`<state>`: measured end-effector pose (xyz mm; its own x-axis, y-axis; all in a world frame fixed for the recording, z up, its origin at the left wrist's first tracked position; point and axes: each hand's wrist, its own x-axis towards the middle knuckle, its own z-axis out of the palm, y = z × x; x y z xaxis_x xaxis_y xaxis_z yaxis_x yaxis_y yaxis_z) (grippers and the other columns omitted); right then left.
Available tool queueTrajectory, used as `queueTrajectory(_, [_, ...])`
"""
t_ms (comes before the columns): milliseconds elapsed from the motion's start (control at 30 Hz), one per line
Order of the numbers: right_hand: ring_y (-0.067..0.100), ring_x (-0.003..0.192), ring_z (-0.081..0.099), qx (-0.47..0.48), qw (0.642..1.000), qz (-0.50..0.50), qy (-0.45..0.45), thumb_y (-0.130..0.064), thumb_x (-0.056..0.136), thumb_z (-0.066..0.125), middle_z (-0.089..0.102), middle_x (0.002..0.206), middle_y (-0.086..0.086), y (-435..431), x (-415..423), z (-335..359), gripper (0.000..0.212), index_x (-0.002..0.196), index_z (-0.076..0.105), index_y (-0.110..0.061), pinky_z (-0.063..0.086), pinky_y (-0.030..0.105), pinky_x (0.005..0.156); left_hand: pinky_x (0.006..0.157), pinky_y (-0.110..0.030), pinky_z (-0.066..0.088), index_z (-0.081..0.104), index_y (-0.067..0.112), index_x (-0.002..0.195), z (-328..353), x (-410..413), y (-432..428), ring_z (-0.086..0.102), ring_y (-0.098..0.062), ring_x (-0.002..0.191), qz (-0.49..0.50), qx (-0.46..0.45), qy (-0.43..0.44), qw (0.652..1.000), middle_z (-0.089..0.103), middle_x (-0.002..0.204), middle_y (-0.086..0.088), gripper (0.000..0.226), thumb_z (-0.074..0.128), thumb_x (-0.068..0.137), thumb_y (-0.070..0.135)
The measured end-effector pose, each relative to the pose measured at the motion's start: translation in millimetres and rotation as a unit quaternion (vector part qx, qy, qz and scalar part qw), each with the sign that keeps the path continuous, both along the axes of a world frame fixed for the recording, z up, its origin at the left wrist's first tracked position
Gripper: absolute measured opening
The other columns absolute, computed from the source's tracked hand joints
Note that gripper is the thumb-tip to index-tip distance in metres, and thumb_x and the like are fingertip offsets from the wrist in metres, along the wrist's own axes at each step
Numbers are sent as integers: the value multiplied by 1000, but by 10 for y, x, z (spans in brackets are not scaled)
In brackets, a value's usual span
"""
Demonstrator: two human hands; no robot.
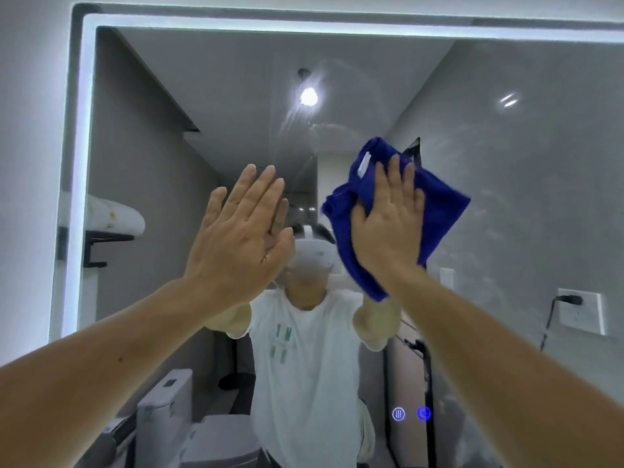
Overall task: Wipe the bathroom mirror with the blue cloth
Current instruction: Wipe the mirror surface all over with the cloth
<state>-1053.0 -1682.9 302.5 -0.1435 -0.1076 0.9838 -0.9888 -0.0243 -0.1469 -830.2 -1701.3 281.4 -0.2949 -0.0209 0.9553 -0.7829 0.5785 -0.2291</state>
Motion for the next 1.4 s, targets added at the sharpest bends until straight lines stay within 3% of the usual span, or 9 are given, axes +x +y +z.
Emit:
queueTrajectory(67, [23, 151, 2, 4, 1000, 8, 26, -41, 101, 30, 11, 164, 4, -49, 235, -358, 61, 155, 17, -17, 4, 44, 122, 121, -45, 11, 25, 17, 153, 8, -17, 2, 3, -10, 151, -4, -5, 3, 1000, 18, 163, 2, 64, 29, 95, 44])
queueTrajectory(200, [23, 151, 9, 85, 966, -15, 245, -52, 102, 26, 19, 163, 3, -58, 304, -1041, 62, 154, 26, -16, 14, 48, 120, 121, -47, 14, 25, 16, 153, 30, -11, 17, 5, -11, 151, -3, -17, 6, 1000, 19, 163, 1, 64, 30, 96, 43])
queueTrajectory(333, [21, 151, 13, 122, 927, -48, 352, -46, 103, 28, 23, 161, 1, -17, 136, -704, 58, 153, 30, -18, 16, 44, 122, 119, -49, 20, 33, 11, 151, 115, 41, 56, 13, -16, 151, 6, -36, -5, 999, 26, 161, -3, 64, 31, 95, 42])
queueTrajectory(533, [14, 151, 1, 95, 951, -20, 292, -38, 104, 35, 11, 164, -4, -28, 229, 529, 56, 155, 24, -19, -2, 33, 121, 122, -44, 10, 27, 15, 153, 394, 102, 114, 4, -11, 151, 0, -19, 11, 1000, 19, 163, 1, 66, 25, 94, 43])
queueTrajectory(767, [12, 151, 3, 70, 958, 17, 277, -42, 105, 31, 12, 164, -7, -38, 184, 1601, 55, 155, 21, -25, -3, 29, 117, 123, -37, -3, 16, 22, 156, 798, 148, 87, -9, -6, 150, 13, -31, 3, 999, 6, 164, 7, 64, 21, 97, 46])
queueTrajectory(1100, [24, 151, 2, 32, 998, -4, 59, -41, 104, 25, 14, 164, -2, -42, 166, 2849, 53, 154, 21, -23, 4, 47, 120, 123, -38, -7, 4, 27, 156, 1197, 314, 78, -21, -1, 146, 50, -61, -22, 997, -9, 163, 13, 75, 4, 88, 58])
queueTrajectory(1300, [17, 151, 4, 57, 981, 36, 181, -43, 104, 33, 14, 163, -7, -28, 177, 2800, 56, 155, 20, -27, 2, 38, 120, 123, -36, -6, 9, 25, 156, 1249, 438, 76, -16, 0, 147, 47, -71, -6, 996, -5, 161, 15, 79, 5, 87, 61])
queueTrajectory(1400, [15, 150, 6, 74, 976, 66, 193, -37, 102, 41, 14, 163, -6, 17, 196, 2764, 57, 155, 23, -29, 2, 34, 118, 122, -34, -6, 10, 25, 156, 1260, 412, 73, -16, 0, 147, 49, -67, 7, 997, -6, 160, 15, 80, 4, 86, 62])
